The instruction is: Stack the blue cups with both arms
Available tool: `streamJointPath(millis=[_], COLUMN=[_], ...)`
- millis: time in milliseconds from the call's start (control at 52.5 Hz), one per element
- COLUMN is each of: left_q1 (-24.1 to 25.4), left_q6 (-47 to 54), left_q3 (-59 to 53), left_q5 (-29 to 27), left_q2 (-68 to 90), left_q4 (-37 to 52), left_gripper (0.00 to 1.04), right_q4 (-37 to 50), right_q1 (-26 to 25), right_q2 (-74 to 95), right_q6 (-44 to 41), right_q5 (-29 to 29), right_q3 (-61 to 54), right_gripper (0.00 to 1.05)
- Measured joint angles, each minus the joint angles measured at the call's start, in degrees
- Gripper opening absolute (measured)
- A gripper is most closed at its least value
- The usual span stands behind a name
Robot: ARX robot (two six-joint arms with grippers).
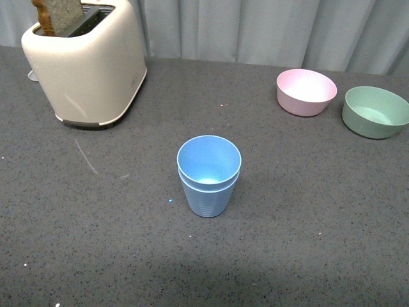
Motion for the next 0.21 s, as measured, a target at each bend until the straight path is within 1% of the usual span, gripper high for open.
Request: streamJointPath(millis=[209], left_q1=[0.0], left_q6=[0.0], left_q3=[0.0], left_q5=[0.0], left_q2=[0.0], left_q4=[0.0], left_gripper=[0.98], right_q4=[0.0], right_q1=[0.0], right_q2=[0.0], right_q6=[0.0], right_q5=[0.0], right_q3=[0.0], right_gripper=[0.95])
